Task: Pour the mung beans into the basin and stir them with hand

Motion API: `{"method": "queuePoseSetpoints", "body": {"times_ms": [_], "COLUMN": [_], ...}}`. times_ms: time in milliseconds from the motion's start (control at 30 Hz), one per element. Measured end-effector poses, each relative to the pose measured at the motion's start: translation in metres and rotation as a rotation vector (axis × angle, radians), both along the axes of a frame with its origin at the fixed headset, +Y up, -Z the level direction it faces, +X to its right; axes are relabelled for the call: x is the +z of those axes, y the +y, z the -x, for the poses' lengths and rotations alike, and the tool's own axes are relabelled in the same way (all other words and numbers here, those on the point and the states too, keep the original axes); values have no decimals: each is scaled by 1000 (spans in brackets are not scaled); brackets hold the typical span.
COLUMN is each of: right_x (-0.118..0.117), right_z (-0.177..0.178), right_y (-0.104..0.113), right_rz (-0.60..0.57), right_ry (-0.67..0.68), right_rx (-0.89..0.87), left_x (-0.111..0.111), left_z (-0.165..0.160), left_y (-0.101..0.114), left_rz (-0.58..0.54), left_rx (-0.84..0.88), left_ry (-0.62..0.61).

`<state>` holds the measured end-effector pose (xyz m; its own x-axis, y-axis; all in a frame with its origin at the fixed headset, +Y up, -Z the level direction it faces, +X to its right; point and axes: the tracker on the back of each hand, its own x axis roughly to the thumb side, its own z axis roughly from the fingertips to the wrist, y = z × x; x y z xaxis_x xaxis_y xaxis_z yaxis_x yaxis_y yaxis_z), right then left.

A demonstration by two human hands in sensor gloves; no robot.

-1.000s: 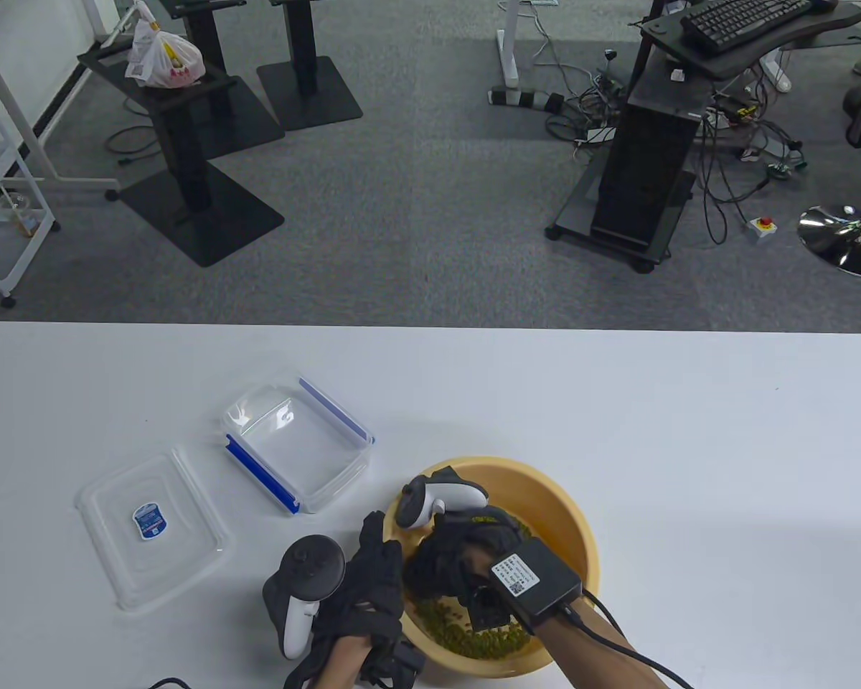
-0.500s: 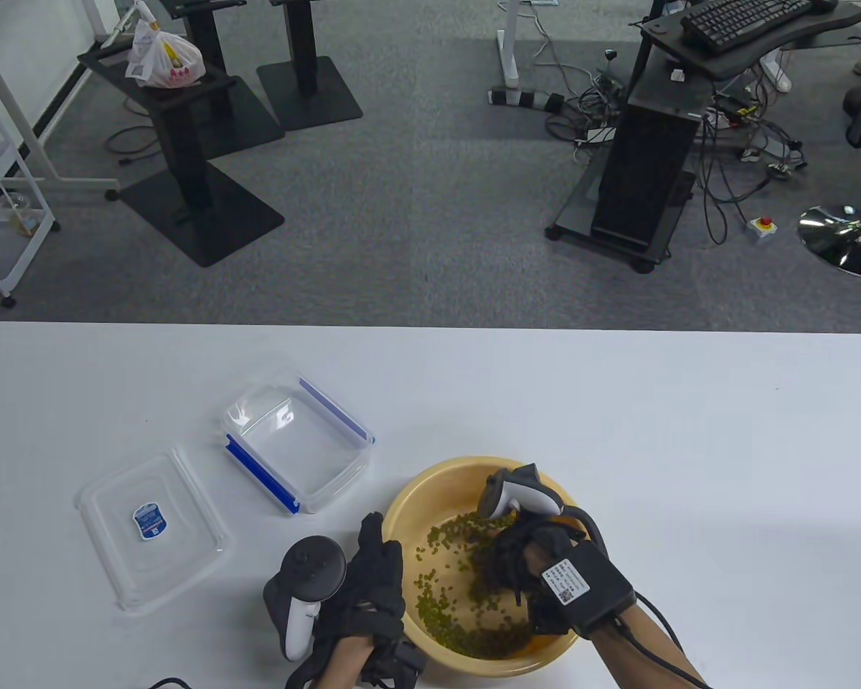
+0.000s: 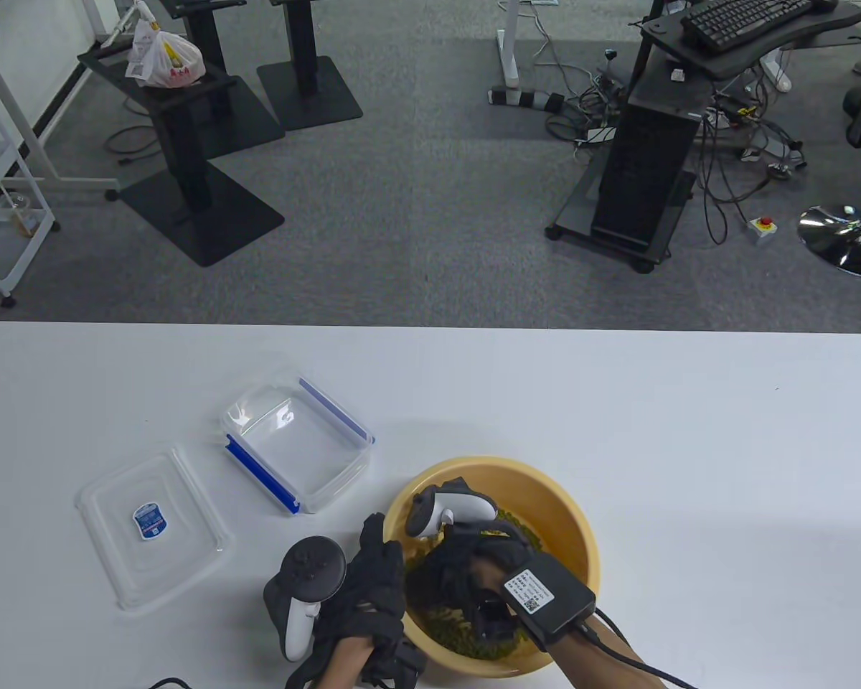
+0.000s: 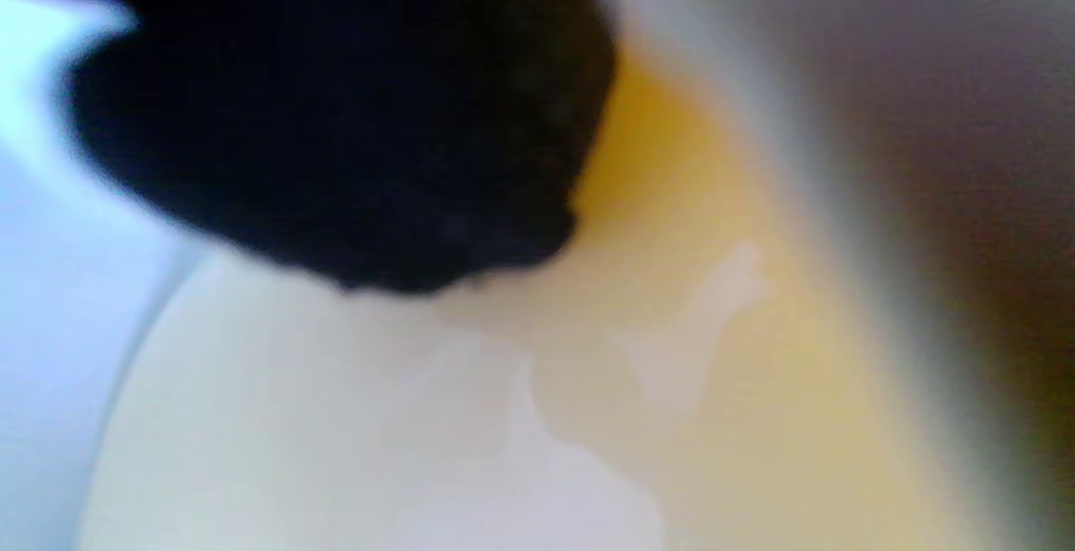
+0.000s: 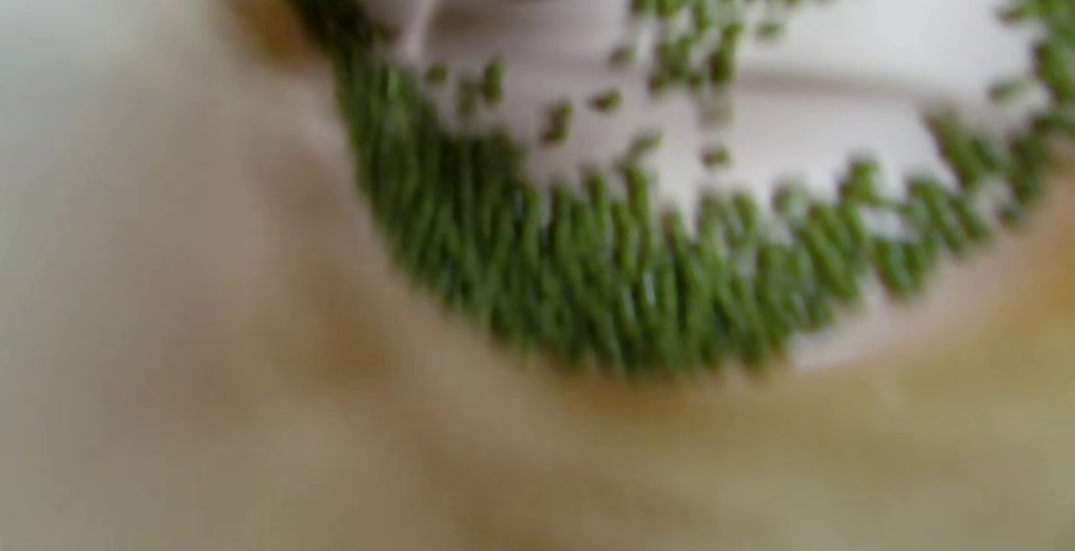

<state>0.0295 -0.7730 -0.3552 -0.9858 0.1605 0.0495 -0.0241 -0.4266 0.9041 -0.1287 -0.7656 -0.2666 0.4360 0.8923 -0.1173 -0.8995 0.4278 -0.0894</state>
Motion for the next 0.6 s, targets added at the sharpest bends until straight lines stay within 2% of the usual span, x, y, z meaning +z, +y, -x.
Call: {"method": "queuePoseSetpoints", "body": {"times_ms": [100, 167, 200, 233, 300, 400, 533, 600], "right_x": [-19, -24, -26, -25, -19, -7, 21, 34], "right_z": [-20, -32, -39, -44, -61, -73, -72, -63], "right_y": [-1, -1, 0, 1, 3, 4, 3, 4], "right_rz": [-149, -125, -69, -45, -94, -159, 121, 180], "right_ry": [-102, -110, -119, -128, -117, -42, -10, 39], "right_rx": [91, 138, 138, 159, 248, 230, 187, 105], "left_x": [0, 0, 0, 0, 0, 0, 1, 1], "left_z": [0, 0, 0, 0, 0, 0, 0, 0], "left_y": [0, 0, 1, 1, 1, 1, 1, 1], "left_rz": [0, 1, 1, 0, 1, 3, 4, 3], "left_rx": [5, 2, -4, -8, -7, -10, -10, -10], "left_ry": [1, 2, 1, 3, 3, 4, 6, 7]}}
